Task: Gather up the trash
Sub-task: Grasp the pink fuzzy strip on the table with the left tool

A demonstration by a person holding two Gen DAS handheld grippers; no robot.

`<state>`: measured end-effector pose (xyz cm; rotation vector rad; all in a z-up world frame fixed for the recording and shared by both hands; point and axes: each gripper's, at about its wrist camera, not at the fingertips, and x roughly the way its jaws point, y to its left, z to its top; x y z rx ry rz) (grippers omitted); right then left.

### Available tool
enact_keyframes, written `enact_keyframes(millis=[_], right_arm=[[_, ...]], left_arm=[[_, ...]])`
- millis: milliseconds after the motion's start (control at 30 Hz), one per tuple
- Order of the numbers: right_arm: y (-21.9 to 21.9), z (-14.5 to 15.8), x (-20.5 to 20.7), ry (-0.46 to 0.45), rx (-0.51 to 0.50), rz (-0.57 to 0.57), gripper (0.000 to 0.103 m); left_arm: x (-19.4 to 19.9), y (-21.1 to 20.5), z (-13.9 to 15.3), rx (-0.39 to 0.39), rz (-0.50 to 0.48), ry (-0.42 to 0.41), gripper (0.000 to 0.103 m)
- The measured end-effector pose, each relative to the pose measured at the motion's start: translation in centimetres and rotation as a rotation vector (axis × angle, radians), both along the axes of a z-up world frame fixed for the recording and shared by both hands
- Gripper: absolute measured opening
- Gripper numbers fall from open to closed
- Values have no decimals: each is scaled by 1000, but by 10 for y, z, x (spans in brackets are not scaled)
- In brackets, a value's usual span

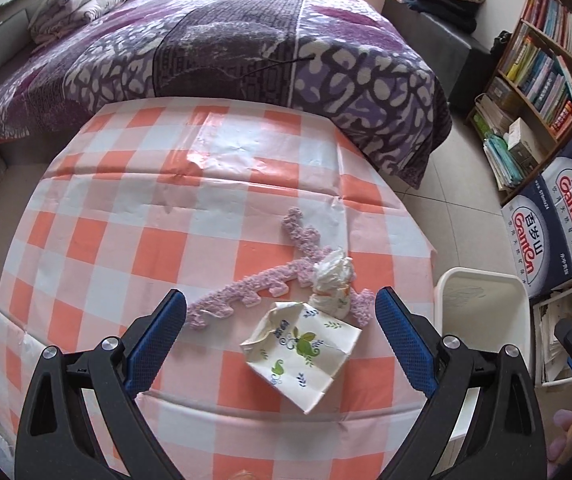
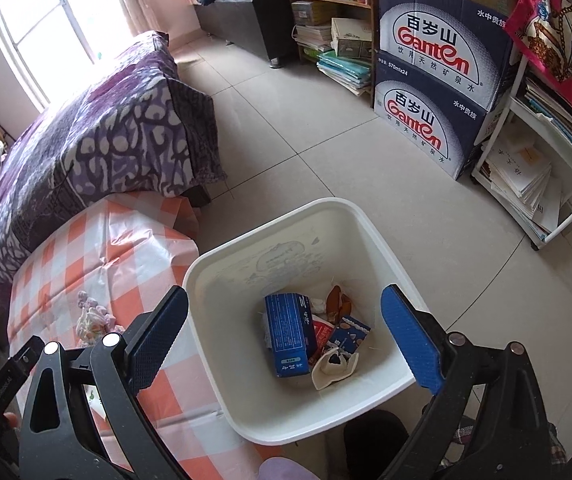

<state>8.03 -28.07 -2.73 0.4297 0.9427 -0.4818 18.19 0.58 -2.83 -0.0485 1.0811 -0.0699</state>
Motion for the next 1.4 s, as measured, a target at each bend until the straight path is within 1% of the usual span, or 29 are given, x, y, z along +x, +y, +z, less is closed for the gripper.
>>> enact_keyframes(millis=[67,167,233,267,333,400,567,667,733,833,1000,1100,1133,1167,1233,1300,1333,1400], right_arm=[[8,-2,4,11,0,24,93],[21,-5,11,27,0,65,93],[31,-6,16,36,-4,98,93],[34,-7,18,39,-5,110,93],[42,-9,22,45,-1,138,93],[50,-11,26,54,3,164,93],[72,-15,34,84,-12,245,93],[79,-18,37,94,-27,269,93],[81,-20,38,105,-30,277,93],[81,-24,39,118,-18,280,93],[83,-31,42,141,15,292,93],[91,-34,44,141,8,326,93],[95,-34,45,138,4,344,93],[101,-35,47,137,-1,375,93],[111,-38,49,137,-4,426,93],[126,-41,51,136,2,496,93],[133,-42,52,136,2,531,93],[154,-48,55,141,-6,621,93]], left_arm=[[11,21,-1,-2,24,25,92],[27,46,-6,-25,15,90,92],[33,59,-12,-29,39,106,92],[36,65,-16,-40,54,119,92],[42,73,-29,-83,76,172,92],[45,73,-40,-93,81,213,92],[46,56,-55,-38,9,229,92],[48,45,-66,22,-23,239,87],[50,40,-72,55,-45,241,87],[52,33,-79,74,-77,254,85],[54,21,-96,80,-123,260,85],[55,17,-111,99,-148,287,85],[54,17,-111,99,-154,270,85],[53,17,-110,103,-160,261,82],[51,23,-106,90,-157,256,67],[49,34,-101,81,-138,257,35],[47,41,-100,77,-125,264,32],[43,54,-101,66,-109,274,31]])
